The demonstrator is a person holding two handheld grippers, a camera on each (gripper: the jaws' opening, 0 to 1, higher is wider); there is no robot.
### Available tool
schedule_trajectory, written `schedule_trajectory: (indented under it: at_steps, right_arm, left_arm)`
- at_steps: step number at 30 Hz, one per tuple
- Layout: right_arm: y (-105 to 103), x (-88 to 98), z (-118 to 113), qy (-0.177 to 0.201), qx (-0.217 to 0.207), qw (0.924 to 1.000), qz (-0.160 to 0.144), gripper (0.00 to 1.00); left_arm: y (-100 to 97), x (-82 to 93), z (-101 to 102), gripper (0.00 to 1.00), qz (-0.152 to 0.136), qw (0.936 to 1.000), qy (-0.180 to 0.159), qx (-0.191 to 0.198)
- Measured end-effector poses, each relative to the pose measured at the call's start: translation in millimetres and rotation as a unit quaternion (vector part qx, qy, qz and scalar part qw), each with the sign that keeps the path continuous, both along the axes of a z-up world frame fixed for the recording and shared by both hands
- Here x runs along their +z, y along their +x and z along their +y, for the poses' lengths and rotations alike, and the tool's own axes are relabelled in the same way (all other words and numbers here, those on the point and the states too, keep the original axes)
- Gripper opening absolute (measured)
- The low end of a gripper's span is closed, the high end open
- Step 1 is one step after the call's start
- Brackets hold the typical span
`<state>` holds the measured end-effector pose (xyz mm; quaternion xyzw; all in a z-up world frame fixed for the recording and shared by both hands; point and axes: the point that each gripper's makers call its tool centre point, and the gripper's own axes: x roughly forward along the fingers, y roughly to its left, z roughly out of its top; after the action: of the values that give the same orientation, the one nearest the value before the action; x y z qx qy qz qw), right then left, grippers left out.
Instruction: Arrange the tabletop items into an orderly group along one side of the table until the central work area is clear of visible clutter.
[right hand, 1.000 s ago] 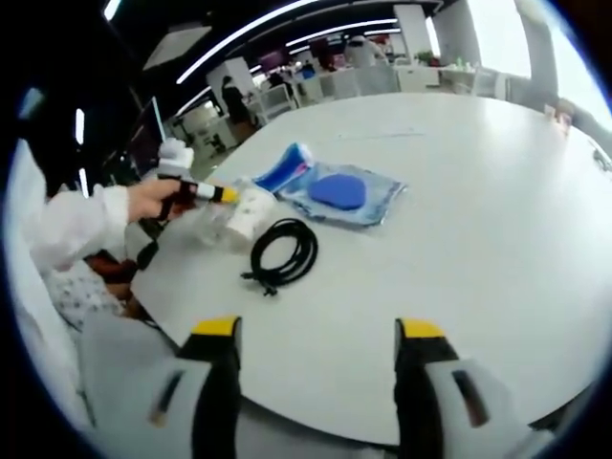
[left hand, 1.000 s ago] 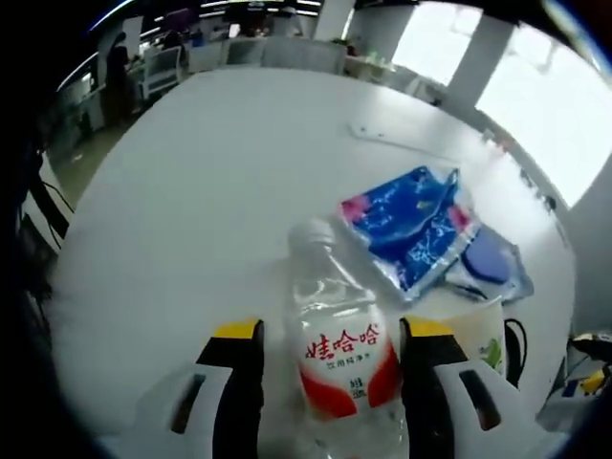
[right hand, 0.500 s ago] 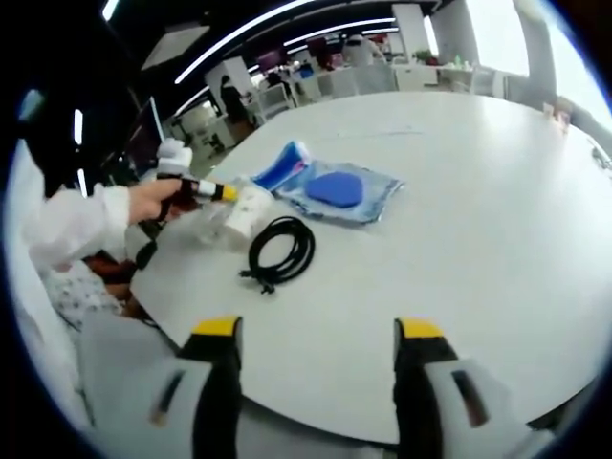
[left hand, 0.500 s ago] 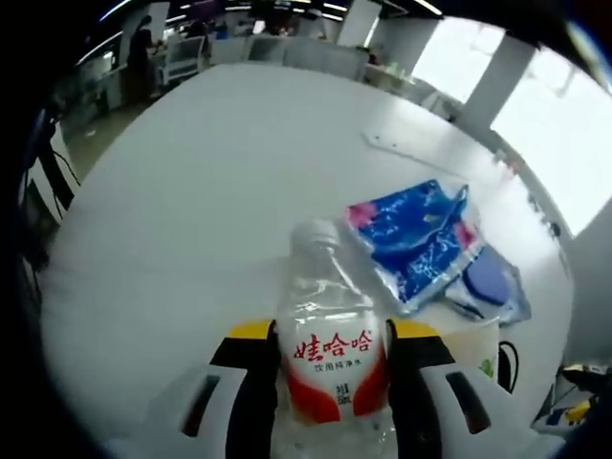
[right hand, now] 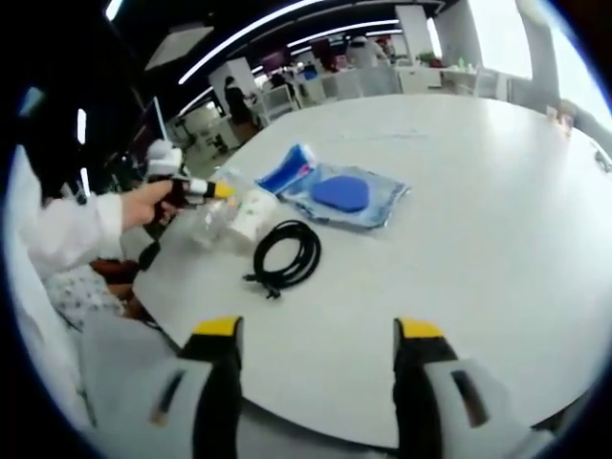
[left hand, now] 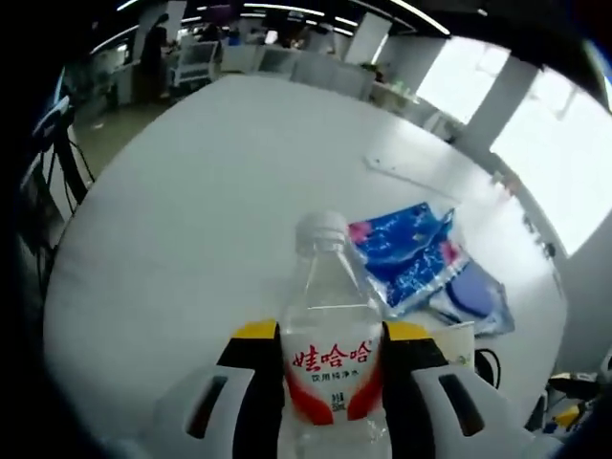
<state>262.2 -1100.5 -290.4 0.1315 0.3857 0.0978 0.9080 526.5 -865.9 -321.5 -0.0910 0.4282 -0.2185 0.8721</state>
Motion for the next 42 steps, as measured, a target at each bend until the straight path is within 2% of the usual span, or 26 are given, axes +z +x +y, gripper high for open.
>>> schedule_trajectory:
  at_steps: [6,18,21,30,42]
  right_arm:
    - [2.4,3.2,3.0,0.0,0.006,1.0,-0.006,0.62]
    - [-0.4,9.3,1.1,-0.001,0.006,0.9999,-0.016,0.62]
    - [-1.3,8.4,0.4,0.001,0.004,0.9999,-0.016,0.62]
    - [-6.2,6.9,-3.8,0.005,-0.006,0.9998,-0.017,0.6]
    - [-10.4,4.9,-10.5,0.007,-0.019,0.9997,-0.015,0.6]
  left_arm:
    - [-4.0,26.3,3.9,0.33,-0.024,0.9995,-0.022,0.002]
    - [11.2,65.8,5.0,0.35,-0.087,0.9956,-0.035,0.004]
    - [13.7,69.9,1.7,0.36,-0.099,0.9948,-0.021,-0.012]
    - [19.7,80.7,-1.6,0.36,-0.132,0.9909,-0.008,-0.027]
    - [32.1,84.3,1.2,0.36,-0.155,0.9873,0.012,-0.033]
